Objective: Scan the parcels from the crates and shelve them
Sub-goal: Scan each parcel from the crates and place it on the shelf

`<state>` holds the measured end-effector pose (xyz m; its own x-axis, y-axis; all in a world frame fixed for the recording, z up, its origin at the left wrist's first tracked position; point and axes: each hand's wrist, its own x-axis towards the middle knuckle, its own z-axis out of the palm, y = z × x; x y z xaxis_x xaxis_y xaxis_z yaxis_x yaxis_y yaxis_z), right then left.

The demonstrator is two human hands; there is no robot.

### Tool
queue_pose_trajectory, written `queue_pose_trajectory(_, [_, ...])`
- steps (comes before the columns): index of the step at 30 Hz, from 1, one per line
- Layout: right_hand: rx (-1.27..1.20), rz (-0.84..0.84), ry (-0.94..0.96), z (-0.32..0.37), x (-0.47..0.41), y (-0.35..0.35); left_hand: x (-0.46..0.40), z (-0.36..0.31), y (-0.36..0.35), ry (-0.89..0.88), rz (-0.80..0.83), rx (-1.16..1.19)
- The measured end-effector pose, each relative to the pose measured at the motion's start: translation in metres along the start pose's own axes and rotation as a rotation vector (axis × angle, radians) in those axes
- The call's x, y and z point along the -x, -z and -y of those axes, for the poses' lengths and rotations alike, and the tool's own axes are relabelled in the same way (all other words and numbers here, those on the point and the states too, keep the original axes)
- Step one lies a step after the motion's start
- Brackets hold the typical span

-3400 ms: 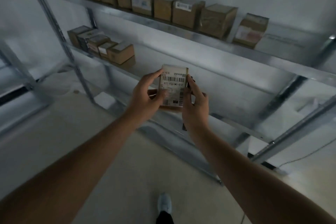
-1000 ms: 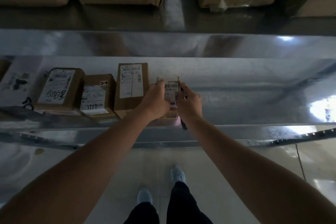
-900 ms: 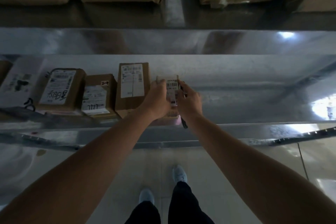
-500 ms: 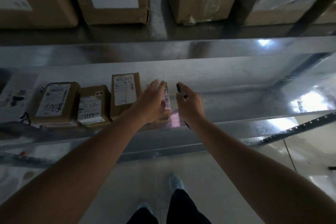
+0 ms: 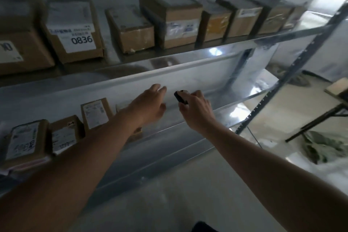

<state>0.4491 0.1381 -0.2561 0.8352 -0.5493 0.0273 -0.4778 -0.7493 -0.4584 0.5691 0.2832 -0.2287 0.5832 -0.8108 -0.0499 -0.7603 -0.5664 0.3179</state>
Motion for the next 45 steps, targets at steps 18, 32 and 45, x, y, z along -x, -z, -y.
queue_pose_trajectory(18, [0.083, -0.253, -0.100, -0.240, 0.132, 0.231, -0.034, -0.332, -0.014, -0.348, -0.153, -0.038])
queue_pose_trajectory(32, [0.070, -0.480, -0.419, -0.458, 0.213, 0.356, -0.116, -0.604, -0.080, -0.677, -0.073, -0.033])
queue_pose_trajectory(45, [0.111, -0.566, -0.716, -0.676, 0.192, 0.460, -0.288, -0.847, -0.170, -0.976, 0.048, 0.039])
